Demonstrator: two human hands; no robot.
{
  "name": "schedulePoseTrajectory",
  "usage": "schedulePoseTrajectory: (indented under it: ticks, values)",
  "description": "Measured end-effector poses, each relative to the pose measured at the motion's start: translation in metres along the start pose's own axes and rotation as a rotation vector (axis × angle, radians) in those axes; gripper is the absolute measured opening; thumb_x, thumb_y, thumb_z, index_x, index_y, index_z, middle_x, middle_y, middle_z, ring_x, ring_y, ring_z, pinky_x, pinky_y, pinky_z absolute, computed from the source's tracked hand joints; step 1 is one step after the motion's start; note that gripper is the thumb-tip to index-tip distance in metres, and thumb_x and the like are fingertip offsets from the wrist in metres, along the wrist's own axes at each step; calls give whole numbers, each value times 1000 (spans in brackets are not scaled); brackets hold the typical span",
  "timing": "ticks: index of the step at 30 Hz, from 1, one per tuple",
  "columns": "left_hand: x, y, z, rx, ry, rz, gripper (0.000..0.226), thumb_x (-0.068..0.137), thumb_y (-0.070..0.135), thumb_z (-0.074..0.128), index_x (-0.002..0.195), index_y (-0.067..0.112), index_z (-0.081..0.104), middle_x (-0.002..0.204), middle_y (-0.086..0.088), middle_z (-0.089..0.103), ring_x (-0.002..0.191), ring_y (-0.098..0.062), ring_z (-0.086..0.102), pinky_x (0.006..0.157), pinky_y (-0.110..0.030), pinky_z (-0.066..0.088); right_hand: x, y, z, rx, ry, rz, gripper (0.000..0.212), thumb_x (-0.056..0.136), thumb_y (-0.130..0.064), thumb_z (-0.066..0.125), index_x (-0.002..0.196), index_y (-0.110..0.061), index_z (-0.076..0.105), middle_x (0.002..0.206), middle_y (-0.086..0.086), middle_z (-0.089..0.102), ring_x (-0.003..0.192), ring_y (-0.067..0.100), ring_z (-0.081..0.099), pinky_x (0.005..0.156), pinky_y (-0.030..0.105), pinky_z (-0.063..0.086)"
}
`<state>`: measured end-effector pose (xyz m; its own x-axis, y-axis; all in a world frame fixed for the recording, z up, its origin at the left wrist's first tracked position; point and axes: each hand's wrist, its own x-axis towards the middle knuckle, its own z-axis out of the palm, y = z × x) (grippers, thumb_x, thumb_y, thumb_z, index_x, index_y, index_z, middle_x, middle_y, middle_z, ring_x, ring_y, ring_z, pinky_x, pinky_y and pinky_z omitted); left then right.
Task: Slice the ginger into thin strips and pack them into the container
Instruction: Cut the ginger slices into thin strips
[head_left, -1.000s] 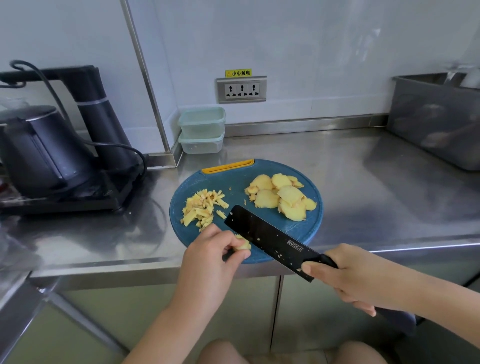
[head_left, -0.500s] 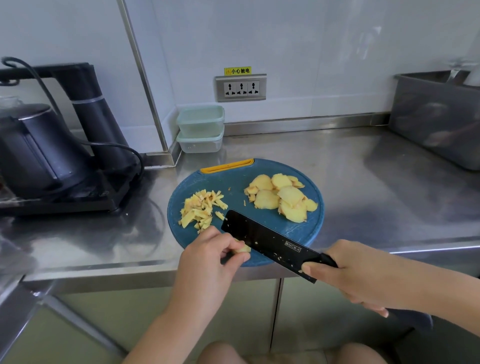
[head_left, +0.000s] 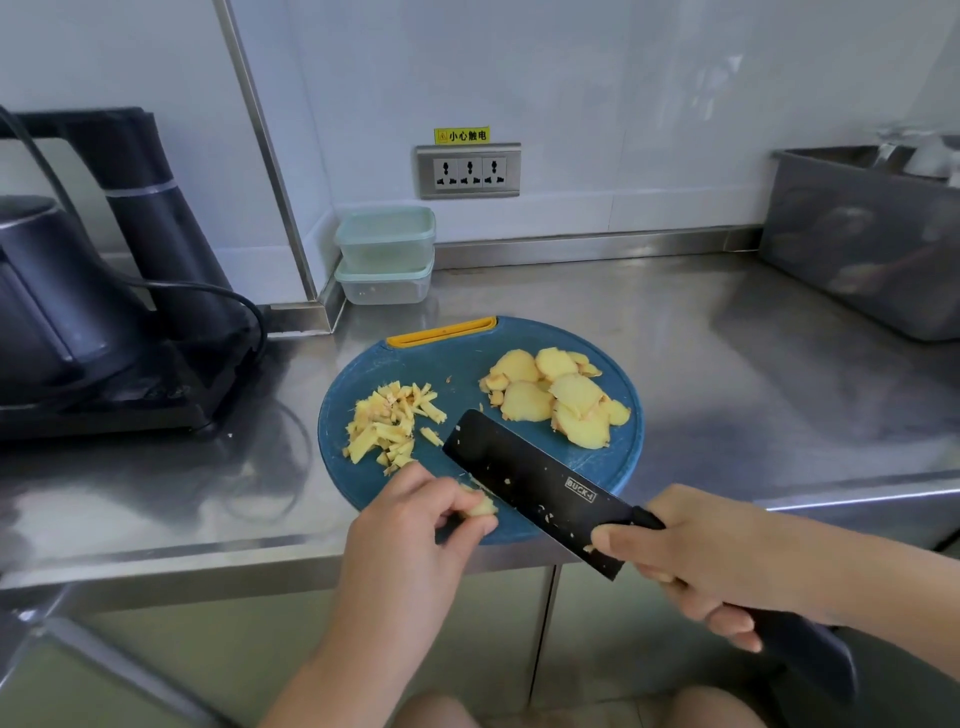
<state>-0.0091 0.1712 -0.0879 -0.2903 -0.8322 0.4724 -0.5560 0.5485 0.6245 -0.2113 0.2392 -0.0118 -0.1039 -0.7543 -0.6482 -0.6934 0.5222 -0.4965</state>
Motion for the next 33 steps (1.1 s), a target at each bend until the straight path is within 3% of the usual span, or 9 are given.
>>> schedulePoseTrajectory:
  ticks: [6, 12, 19, 24, 29, 33]
  values:
    - [-2, 4, -5, -2, -9, 30, 5, 77, 18, 76, 82, 21, 76, 79, 16, 59, 81, 2, 59, 70, -15, 48, 3, 13, 8, 31, 56, -110, 40, 97, -41, 49, 68, -14, 39, 42, 0, 36, 33, 16, 33, 40, 23, 38]
    - [-4, 1, -2, 22, 21, 42, 5, 77, 18, 76, 82, 20, 76, 79, 14, 58, 74, -6, 60, 62, -22, 48, 2, 15, 10, -209, 225, -223, 35, 96, -47, 46, 83, -16, 57, 51, -5, 46, 34, 5, 41, 41, 15, 34]
    - [-3, 1, -2, 58, 24, 86, 6, 76, 19, 78, 78, 22, 74, 79, 17, 58, 75, -4, 59, 61, -20, 48, 1, 15, 6, -279, 237, -276, 43, 97, -46, 44, 90, -6, 59, 53, -5, 42, 33, 5, 40, 41, 15, 31]
    - [-4, -1, -1, 47, 8, 72, 5, 76, 20, 77, 78, 23, 74, 79, 16, 56, 82, -2, 59, 69, -14, 48, 2, 13, 6, -306, 238, -284, 40, 97, -47, 42, 82, -13, 54, 55, -4, 43, 36, 5, 41, 43, 15, 33]
    - [-4, 0, -4, 65, -17, 50, 3, 79, 23, 75, 78, 25, 73, 78, 17, 53, 81, 0, 57, 67, -4, 40, -3, 9, 5, -304, 208, -247, 43, 98, -47, 41, 95, -8, 58, 55, -4, 44, 30, 4, 42, 38, 13, 34]
    - [-2, -1, -6, 77, -34, 77, 5, 78, 21, 76, 78, 25, 73, 77, 17, 56, 84, -2, 57, 69, -9, 44, -2, 9, 8, -334, 222, -241, 43, 98, -48, 41, 88, -9, 56, 55, -4, 44, 34, 5, 42, 40, 13, 33]
